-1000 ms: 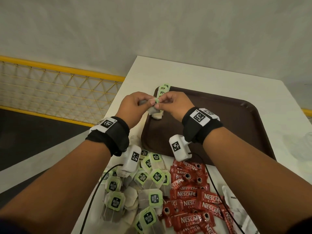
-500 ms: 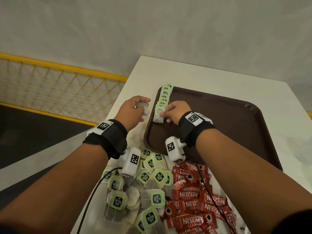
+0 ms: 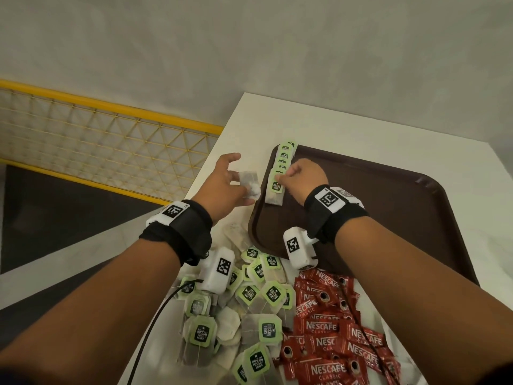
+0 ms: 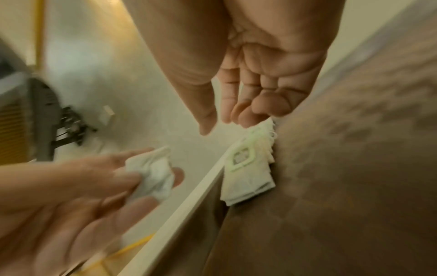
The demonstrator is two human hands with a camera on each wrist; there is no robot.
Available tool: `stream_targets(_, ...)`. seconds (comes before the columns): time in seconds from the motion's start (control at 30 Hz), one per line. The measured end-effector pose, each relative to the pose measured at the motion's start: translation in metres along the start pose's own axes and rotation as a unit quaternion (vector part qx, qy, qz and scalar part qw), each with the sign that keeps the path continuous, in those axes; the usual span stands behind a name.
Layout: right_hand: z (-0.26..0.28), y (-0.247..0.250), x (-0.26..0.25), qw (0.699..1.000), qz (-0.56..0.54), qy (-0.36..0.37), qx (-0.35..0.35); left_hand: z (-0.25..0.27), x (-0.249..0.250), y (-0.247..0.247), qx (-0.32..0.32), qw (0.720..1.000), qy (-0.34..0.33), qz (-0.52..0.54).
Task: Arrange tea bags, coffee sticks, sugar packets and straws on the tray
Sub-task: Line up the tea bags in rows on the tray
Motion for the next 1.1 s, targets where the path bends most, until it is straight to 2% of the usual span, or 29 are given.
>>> stream_targets(0.1,0.011,-0.001,-0.020,0.994,0.002,0.095,-0.061,-0.003,0.001,-0.002,0.013,1.000,-0.008,0.000)
stream_targets(0.17,0.018,-0.003,-0.028,0.986,-0.020,0.129,-0.100,-0.005,0.003,-0.005,0.012,1.000,-0.015,-0.005)
stream_targets(0.3,0.021,-0.001,-0.030,0.984,-0.057,0.156,-0.056,-0.006,0.008,-0.009,0.007,0.999,-0.034,-0.034)
stream_targets(0.4,0.024,0.006,-0.032,0.981,-0.116,0.145,-0.046,-0.008,0.014,-0.008,0.029,0.998,-0.017,-0.049)
stream_targets(0.53,0.024,0.012,-0.035,0.980,-0.116,0.159,-0.039,-0.010,0.021,-0.008,0.034,0.997,0.065,-0.006)
stream_targets(0.67,0.030,0.014,-0.031,0.977,-0.134,0.157,-0.058,-0.011,0.018,-0.010,0.049,0.995,0.071,0.050)
stream_targets(0.77,0.033,0.014,-0.022,0.976,-0.137,0.150,-0.083,-0.011,0.017,-0.008,0.069,0.993,0.050,0.084)
stream_targets(0.87,0.033,0.013,-0.017,0.970,-0.190,0.127,-0.088,-0.010,0.019,-0.009,0.079,0.995,0.004,0.057)
stream_targets(1.0,0.032,0.014,-0.020,0.955,-0.285,0.048,-0.061,-0.005,0.025,-0.011,0.070,0.995,-0.070,-0.010)
stream_targets(1.1,0.032,0.015,-0.017,0.954,-0.285,0.026,-0.093,-0.002,0.027,-0.015,0.049,0.994,-0.089,-0.032)
Point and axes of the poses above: each hand's wrist, its own z-axis away from the middle knuckle, its own y-axis out of the back of the hand, x = y × z, the point moved 2 cm from there along -z, towards the middle knuckle, and after that the axes turned 1 degree about y, right-handed, at the moved point
